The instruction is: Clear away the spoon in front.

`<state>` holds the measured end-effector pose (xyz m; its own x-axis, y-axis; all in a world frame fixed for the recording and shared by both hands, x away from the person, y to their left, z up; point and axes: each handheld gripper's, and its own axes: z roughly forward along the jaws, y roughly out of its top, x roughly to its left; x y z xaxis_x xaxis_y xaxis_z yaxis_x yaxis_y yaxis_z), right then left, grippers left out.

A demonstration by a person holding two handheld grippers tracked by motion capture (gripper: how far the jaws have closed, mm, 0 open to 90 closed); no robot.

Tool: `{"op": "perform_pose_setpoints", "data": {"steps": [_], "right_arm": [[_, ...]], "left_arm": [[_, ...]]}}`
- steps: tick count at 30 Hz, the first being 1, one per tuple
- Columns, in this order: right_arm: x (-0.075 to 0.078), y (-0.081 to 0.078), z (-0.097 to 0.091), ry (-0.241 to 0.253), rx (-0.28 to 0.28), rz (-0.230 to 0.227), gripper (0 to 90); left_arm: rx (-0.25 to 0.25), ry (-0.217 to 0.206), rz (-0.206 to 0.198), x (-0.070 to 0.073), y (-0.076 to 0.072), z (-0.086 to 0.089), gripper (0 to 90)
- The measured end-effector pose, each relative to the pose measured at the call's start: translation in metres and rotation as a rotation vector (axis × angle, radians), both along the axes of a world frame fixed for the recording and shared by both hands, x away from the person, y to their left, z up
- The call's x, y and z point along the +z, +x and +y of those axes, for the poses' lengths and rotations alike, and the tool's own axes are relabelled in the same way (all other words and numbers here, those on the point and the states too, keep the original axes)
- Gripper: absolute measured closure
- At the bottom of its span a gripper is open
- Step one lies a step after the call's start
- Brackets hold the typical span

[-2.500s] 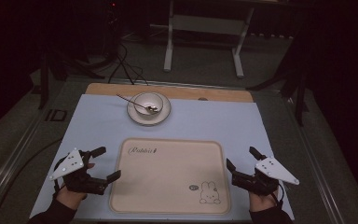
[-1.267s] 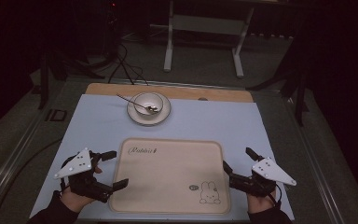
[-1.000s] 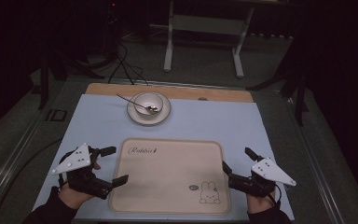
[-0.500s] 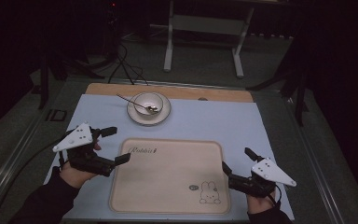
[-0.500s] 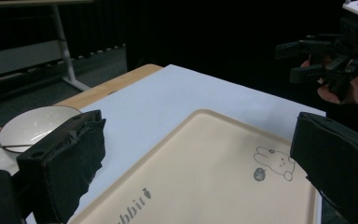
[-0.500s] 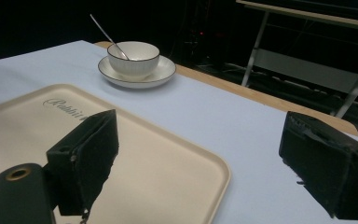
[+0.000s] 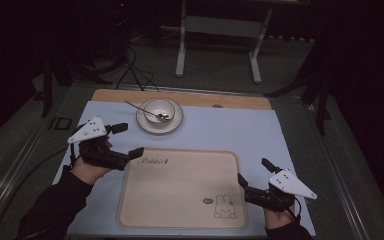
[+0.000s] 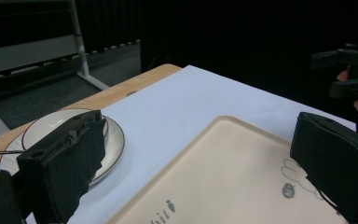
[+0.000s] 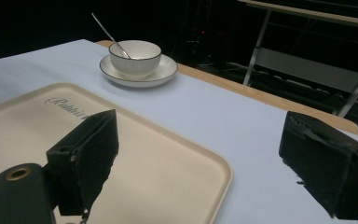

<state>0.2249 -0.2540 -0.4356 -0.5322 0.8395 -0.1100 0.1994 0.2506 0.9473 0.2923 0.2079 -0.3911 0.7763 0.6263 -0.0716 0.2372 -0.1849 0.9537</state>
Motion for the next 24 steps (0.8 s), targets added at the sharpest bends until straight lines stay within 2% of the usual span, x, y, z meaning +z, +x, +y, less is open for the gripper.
{"op": "perform_pose_setpoints", "data": {"steps": [8,9,12,15,24], "right_arm": [[0.0,0.0,0.0,-0.002,0.004,0.0,11.7],[0.0,0.0,0.0,-0.002,0.005,0.0,11.7],[0.0,0.0,0.0,0.0,0.005,0.001,11.7],[0.0,0.0,0.0,-0.002,0.007,0.001,11.7],[-0.001,0.0,0.001,-0.005,0.007,0.008,11.7]], "left_arm": [[0.055,-0.002,0.032,-0.008,0.017,0.003,3.9],[0.08,0.003,0.048,-0.015,0.022,0.005,4.3],[0.095,0.002,0.064,-0.019,0.026,0.007,4.4],[0.137,-0.013,0.088,-0.027,0.035,0.012,4.5],[0.2,-0.009,0.123,-0.043,0.053,0.017,10.0]]}}
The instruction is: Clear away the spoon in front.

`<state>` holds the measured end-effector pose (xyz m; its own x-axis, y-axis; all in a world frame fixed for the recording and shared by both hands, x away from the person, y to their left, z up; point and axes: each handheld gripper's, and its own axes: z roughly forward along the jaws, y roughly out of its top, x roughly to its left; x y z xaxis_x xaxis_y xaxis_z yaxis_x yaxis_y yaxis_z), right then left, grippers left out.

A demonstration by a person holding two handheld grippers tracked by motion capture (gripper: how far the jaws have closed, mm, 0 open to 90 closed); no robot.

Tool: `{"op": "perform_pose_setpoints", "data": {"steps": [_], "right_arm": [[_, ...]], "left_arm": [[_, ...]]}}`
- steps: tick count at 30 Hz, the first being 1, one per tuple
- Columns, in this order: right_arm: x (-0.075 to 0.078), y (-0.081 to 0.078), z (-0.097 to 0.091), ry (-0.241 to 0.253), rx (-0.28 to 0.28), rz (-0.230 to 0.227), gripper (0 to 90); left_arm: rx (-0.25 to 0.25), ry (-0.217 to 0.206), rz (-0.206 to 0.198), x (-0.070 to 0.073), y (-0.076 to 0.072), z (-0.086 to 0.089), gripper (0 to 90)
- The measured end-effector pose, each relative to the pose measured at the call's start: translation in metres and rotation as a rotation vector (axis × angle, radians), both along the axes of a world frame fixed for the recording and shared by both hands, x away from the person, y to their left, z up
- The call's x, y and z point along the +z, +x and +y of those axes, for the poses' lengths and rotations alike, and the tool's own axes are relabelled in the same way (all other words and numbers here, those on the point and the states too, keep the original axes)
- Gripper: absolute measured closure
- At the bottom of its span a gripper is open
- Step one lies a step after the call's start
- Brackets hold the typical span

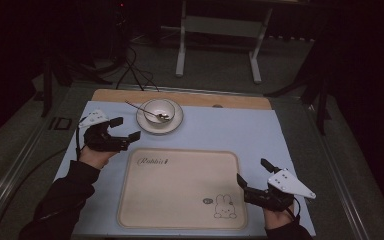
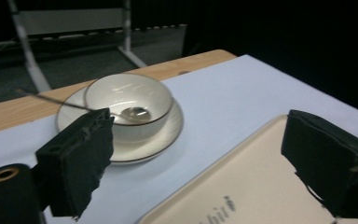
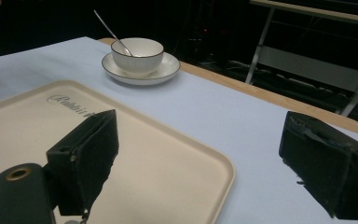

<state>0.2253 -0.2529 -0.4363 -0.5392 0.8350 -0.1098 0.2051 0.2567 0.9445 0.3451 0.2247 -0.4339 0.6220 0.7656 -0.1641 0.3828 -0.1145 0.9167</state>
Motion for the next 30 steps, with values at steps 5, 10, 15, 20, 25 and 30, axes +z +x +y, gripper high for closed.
{"op": "perform_pose_setpoints", "data": {"steps": [5,10,15,20,25,30], "right_arm": [[0.0,-0.001,0.0,-0.001,0.004,-0.001,11.7],[0.0,-0.001,0.001,-0.002,0.005,-0.002,11.7],[0.0,-0.001,0.001,-0.001,0.007,-0.002,11.7],[-0.001,-0.001,0.001,-0.003,0.007,0.002,11.7],[-0.001,-0.001,0.001,-0.004,0.007,0.004,11.7],[-0.001,-0.001,0.001,-0.004,0.007,0.005,11.7]], "left_arm": [[0.037,0.006,0.034,-0.009,0.014,0.0,11.2],[0.06,0.002,0.056,-0.014,0.025,0.002,12.1],[0.096,-0.022,0.079,-0.022,0.039,0.006,12.7],[0.127,-0.073,0.096,-0.026,0.051,0.011,13.0],[0.151,-0.119,0.119,-0.033,0.064,0.012,14.5],[0.166,-0.16,0.147,-0.04,0.073,0.014,15.5]]}}
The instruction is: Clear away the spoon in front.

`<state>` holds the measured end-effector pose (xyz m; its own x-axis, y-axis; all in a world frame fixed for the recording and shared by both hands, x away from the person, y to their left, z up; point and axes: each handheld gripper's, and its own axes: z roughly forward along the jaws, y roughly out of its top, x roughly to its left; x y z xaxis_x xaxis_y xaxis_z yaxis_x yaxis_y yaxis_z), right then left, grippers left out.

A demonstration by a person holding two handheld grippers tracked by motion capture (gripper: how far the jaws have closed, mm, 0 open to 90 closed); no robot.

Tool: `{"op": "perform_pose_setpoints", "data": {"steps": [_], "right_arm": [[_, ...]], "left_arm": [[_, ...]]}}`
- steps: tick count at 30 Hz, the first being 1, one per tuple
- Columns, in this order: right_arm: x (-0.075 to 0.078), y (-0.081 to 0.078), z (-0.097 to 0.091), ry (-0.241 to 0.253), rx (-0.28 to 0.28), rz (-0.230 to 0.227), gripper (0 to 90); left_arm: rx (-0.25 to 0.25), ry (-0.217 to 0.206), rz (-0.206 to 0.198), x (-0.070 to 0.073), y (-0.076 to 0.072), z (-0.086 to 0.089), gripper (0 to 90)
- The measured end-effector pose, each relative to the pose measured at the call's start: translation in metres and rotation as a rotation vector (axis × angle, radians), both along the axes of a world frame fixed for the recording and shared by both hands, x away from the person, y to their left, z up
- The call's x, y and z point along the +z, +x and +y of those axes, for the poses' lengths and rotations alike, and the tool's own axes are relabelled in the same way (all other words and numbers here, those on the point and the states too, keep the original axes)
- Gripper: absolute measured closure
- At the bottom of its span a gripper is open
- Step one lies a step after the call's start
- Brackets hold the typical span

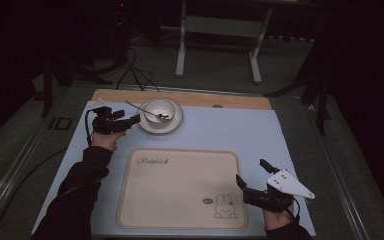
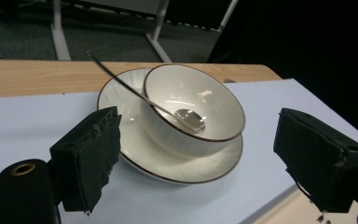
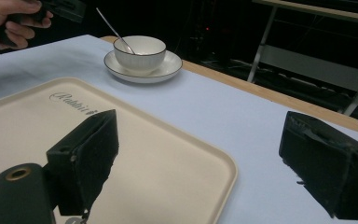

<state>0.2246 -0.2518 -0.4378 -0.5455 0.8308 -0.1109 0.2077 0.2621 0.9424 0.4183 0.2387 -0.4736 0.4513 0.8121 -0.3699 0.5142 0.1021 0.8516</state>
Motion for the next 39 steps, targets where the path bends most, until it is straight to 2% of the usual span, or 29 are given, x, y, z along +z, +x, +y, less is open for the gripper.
{"op": "perform_pose_setpoints", "data": {"steps": [2,8,14,20,23,24,31,36,39], "right_arm": [[0.0,0.0,0.0,0.0,0.001,0.001,11.7],[-0.001,0.001,0.0,0.004,0.003,0.005,11.7],[-0.001,0.001,0.0,0.008,0.006,0.007,11.7],[-0.001,0.001,0.0,0.009,0.009,0.009,11.7],[-0.002,0.001,0.0,0.013,0.012,0.011,11.7],[-0.002,0.001,0.0,0.014,0.012,0.012,11.7],[-0.002,0.002,0.0,0.016,0.014,0.017,11.7],[-0.002,0.002,-0.001,0.018,0.014,0.018,11.7],[-0.002,0.002,0.0,0.018,0.018,0.018,11.7]], "left_arm": [[0.006,-0.02,0.012,-0.003,0.004,0.001,15.7],[0.069,-0.11,0.02,-0.008,0.016,0.006,17.8],[0.114,-0.184,0.025,-0.015,0.021,0.008,22.0],[0.144,-0.217,0.045,-0.018,0.029,0.01,24.8],[0.162,-0.229,0.065,-0.019,0.034,0.01,29.5],[0.172,-0.248,0.071,-0.02,0.036,0.009,31.9],[0.215,-0.263,0.096,-0.022,0.044,0.005,43.9],[0.203,-0.273,0.114,-0.026,0.049,0.004,49.6],[0.209,-0.303,0.12,-0.03,0.052,0.003,56.6]]}}
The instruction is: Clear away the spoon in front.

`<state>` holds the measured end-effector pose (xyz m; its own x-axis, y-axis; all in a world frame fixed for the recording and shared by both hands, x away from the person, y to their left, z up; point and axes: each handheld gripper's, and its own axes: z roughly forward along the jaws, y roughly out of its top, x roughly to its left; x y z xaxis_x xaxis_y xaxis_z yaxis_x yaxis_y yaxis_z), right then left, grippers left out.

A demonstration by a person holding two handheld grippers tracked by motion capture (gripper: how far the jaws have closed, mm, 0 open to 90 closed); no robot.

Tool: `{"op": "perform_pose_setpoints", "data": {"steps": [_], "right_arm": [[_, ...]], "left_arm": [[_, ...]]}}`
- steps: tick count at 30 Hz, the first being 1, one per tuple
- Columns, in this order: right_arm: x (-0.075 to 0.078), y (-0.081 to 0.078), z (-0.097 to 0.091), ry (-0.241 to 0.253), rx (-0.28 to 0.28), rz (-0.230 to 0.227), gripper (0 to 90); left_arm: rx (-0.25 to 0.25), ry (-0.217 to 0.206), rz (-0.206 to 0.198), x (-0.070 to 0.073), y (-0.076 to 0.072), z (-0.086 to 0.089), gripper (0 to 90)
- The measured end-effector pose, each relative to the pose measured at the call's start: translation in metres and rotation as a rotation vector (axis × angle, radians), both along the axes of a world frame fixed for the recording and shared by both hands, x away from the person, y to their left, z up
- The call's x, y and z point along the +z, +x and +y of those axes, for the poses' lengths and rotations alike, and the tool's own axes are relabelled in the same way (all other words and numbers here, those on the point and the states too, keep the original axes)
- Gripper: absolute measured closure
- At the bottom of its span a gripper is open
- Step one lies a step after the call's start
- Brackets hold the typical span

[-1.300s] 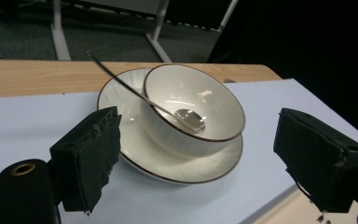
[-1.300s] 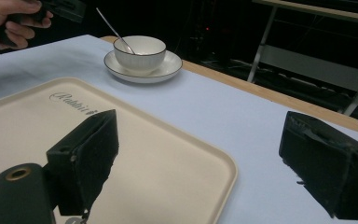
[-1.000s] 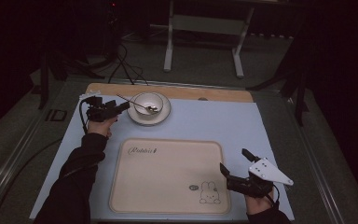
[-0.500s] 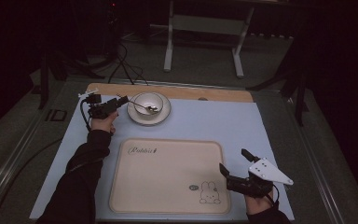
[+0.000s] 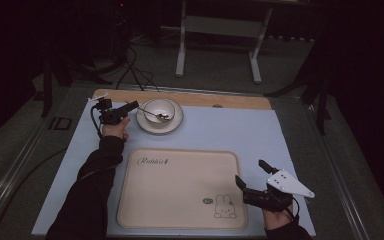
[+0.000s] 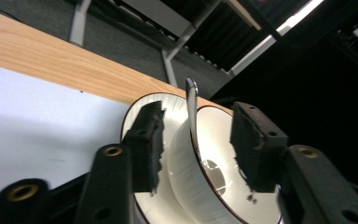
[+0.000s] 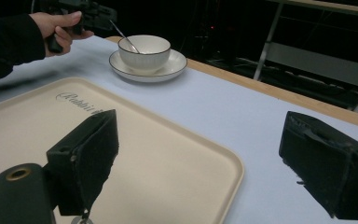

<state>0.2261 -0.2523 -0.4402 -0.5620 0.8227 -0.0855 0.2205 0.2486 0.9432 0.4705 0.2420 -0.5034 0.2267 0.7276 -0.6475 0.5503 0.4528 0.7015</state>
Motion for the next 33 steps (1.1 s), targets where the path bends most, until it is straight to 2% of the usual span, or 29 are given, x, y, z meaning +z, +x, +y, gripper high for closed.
{"op": "perform_pose_setpoints", "data": {"steps": [12,13,19,30,33], "right_arm": [[-0.001,0.001,0.0,-0.001,0.0,0.004,11.8],[-0.001,0.001,0.0,-0.002,0.001,0.005,11.8],[-0.001,0.001,0.0,-0.001,0.002,0.004,11.7],[-0.001,0.001,0.0,-0.001,0.005,0.007,11.8],[-0.001,0.001,0.0,-0.001,0.005,0.006,11.8]], "left_arm": [[0.038,-0.039,-0.022,0.0,0.003,-0.003,68.4],[0.052,-0.048,-0.026,0.0,0.004,-0.004,74.1],[0.06,-0.06,-0.043,0.003,0.002,-0.006,85.5],[0.04,0.008,-0.086,0.014,0.0,-0.015,89.3],[0.028,0.014,-0.097,0.019,0.001,-0.018,89.4]]}}
